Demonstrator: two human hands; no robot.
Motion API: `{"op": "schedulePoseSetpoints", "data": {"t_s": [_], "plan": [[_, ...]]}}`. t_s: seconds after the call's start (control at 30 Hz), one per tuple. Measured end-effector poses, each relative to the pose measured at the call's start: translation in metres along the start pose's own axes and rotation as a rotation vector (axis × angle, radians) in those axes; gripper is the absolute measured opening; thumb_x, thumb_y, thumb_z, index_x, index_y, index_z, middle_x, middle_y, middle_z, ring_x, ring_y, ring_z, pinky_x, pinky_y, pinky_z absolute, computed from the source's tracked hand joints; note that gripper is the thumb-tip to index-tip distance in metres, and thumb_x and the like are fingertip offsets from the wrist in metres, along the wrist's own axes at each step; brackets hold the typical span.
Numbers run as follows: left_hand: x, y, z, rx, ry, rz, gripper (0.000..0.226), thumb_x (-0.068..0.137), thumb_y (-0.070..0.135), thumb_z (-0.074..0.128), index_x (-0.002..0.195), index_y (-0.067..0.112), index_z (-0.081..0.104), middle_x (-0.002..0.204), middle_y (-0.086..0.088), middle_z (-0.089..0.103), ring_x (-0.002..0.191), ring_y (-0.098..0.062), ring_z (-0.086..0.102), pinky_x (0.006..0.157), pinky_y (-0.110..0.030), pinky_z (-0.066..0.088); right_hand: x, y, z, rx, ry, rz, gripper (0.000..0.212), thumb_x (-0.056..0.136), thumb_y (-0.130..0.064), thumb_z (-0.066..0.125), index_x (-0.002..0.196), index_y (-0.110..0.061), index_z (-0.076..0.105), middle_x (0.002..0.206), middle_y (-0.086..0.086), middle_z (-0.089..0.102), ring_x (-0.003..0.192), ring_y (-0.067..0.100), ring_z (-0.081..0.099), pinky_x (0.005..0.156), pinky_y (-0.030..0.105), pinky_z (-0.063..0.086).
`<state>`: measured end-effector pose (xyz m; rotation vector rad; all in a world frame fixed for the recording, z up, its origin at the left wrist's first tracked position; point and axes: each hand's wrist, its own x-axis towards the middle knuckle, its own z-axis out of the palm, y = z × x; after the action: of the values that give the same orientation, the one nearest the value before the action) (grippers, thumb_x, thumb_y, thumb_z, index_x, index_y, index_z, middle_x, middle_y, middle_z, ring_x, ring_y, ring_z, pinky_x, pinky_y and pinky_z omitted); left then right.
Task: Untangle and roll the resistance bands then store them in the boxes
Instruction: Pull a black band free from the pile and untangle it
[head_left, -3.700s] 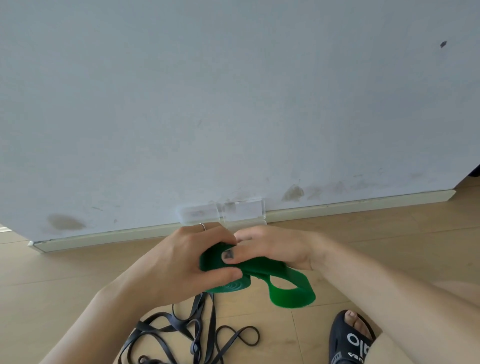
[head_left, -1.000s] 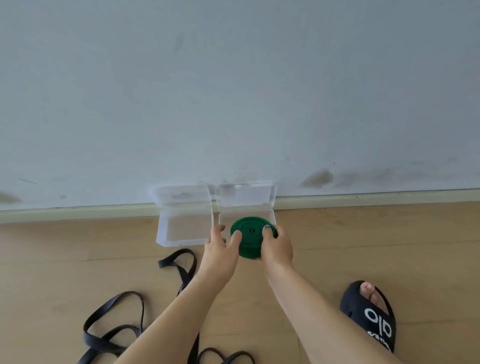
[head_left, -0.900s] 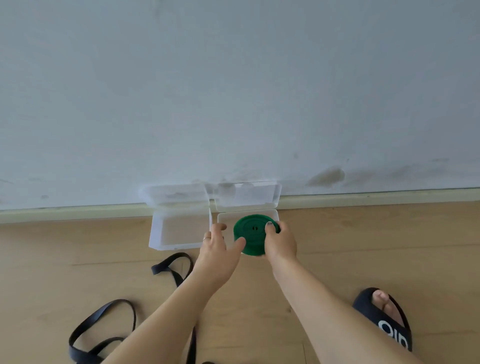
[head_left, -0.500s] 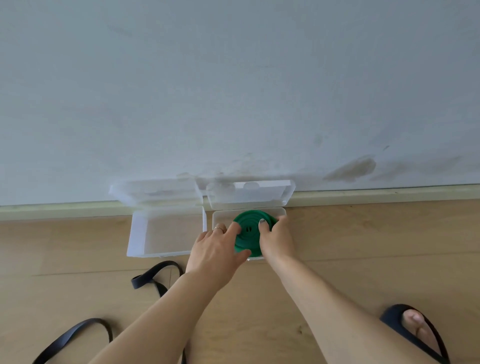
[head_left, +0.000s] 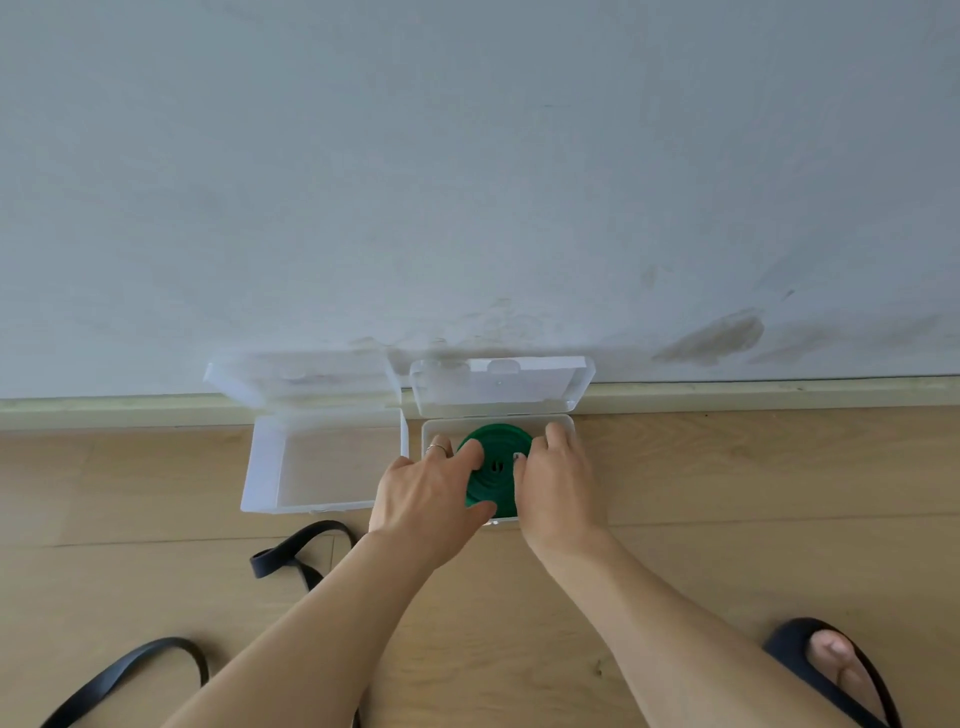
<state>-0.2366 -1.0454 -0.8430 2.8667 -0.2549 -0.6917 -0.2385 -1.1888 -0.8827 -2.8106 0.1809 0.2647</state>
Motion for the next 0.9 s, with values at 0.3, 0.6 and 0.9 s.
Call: {"op": "schedulePoseSetpoints", "data": {"t_s": [0.3,0.6,0.9], "plan": [[0.017,0.006,0.004,0.022,-0.043,-0.053,0.031,0.102,0.035,0.055,0.131,0.027,0.047,0.126,-0.002,0.054,0.081,-0.025,0.051,0.081,-0.031,0.040,0.004,0.006,-0.012,-0.256,-0.061,-0.040,0.033,0.110,-0.036,0.044,0.119,-0.011,0.063,0.128,0.007,0.053,0.121,0.026,0.045,0.101,0.034,0.038],[-0.052,-0.028,-0.014,-0.143,0.310,0.066,0.009,0.097,0.011,0.054,0.104,0.015,0.058,0.099,0.000,0.059,0.063,-0.027,0.051,0.055,-0.035,0.038,-0.053,-0.034,-0.035,0.067,0.005,-0.220,0.017,0.087,-0.004,0.068,0.098,-0.009,0.057,0.092,0.009,0.058,0.083,0.030,0.057,0.068,0.037,0.043],[-0.159,-0.106,0.038,-0.320,-0.231,-0.428,0.030,0.099,0.041,0.057,0.121,0.021,0.053,0.111,0.000,0.064,0.093,-0.019,0.063,0.083,-0.034,0.057,-0.155,-0.082,0.020,0.475,-0.889,0.219,0.062,0.099,-0.041,0.062,0.153,-0.019,0.041,0.139,0.003,0.058,0.123,0.023,0.059,0.103,0.035,0.049]]}}
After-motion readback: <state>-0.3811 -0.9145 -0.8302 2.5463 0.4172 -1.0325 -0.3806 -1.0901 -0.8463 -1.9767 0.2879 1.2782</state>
